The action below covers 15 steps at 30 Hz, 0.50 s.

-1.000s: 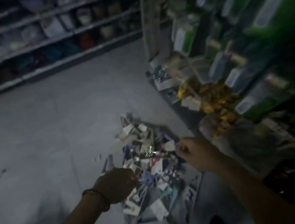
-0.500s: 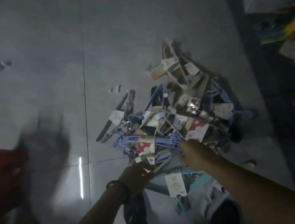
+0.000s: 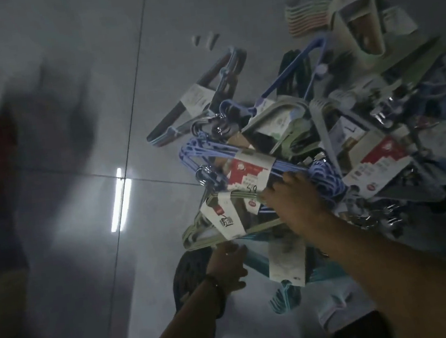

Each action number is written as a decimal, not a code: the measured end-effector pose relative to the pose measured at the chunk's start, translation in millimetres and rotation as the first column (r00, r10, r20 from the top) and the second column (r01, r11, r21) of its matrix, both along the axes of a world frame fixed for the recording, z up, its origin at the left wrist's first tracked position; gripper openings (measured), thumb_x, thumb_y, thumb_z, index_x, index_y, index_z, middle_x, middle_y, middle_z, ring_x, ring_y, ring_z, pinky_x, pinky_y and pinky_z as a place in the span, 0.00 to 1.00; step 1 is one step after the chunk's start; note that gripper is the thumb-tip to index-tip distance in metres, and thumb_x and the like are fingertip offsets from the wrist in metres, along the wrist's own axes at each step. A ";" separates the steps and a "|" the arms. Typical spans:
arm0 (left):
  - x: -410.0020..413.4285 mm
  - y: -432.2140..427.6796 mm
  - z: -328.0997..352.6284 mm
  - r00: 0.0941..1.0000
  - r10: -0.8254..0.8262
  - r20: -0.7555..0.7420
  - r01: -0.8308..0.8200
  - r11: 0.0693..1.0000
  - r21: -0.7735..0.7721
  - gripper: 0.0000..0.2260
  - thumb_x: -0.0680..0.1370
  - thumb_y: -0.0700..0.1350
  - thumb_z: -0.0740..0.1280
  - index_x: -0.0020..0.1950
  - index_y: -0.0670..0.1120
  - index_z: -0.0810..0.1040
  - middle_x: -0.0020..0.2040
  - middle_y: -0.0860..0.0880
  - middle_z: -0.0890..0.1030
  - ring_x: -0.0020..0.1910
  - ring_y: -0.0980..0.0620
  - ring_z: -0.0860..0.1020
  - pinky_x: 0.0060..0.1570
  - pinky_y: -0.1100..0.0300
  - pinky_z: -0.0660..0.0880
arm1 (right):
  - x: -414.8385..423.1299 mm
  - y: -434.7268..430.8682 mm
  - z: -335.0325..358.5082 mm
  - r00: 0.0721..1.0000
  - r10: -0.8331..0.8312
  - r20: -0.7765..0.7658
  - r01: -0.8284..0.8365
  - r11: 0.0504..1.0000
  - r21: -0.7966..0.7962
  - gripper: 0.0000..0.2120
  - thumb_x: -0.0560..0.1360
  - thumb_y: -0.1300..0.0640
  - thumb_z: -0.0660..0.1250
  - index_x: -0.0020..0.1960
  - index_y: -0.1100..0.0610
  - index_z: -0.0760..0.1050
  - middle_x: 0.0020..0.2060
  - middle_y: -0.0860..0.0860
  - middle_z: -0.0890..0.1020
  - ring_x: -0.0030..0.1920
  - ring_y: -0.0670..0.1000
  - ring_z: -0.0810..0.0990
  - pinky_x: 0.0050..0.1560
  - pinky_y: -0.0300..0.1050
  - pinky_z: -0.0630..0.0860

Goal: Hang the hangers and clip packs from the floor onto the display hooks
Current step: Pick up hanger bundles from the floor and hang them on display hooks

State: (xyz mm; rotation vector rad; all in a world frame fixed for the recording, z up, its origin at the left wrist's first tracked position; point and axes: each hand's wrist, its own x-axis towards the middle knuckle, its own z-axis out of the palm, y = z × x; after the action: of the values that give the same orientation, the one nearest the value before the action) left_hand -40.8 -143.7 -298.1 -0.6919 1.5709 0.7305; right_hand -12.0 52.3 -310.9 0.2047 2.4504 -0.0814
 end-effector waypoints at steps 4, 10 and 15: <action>17.6 -7.9 13.2 0.922 0.379 0.082 -0.384 0.921 0.060 0.21 0.80 0.62 0.67 0.66 0.51 0.73 0.63 0.44 0.79 0.58 0.40 0.81 0.59 0.42 0.81 | 21.9 -3.1 32.9 0.978 -0.206 -0.025 0.201 0.970 -0.136 0.11 0.80 0.58 0.66 0.62 0.52 0.78 0.57 0.51 0.84 0.61 0.57 0.77 0.57 0.51 0.78; 15.8 0.2 40.9 0.713 0.682 0.163 -0.694 0.653 0.303 0.25 0.79 0.62 0.69 0.71 0.51 0.75 0.65 0.44 0.84 0.60 0.41 0.84 0.53 0.46 0.83 | 50.1 -28.0 92.5 0.770 -0.623 0.138 0.603 0.639 -0.478 0.05 0.84 0.53 0.66 0.55 0.53 0.78 0.46 0.51 0.82 0.48 0.52 0.82 0.46 0.46 0.78; -8.8 -15.3 34.6 0.591 0.799 0.109 -0.745 0.490 0.452 0.15 0.85 0.48 0.64 0.70 0.43 0.73 0.47 0.45 0.85 0.42 0.46 0.85 0.45 0.49 0.82 | 36.1 -28.7 95.2 0.909 -0.399 0.121 0.402 0.761 -0.510 0.26 0.84 0.37 0.45 0.49 0.51 0.76 0.37 0.46 0.75 0.38 0.49 0.77 0.38 0.46 0.71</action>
State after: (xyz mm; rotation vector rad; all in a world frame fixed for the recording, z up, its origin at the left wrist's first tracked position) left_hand -49.7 -159.0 -263.5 -1.0188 1.0363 1.8008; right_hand 24.2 23.6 -215.7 0.4792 2.2345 -0.9305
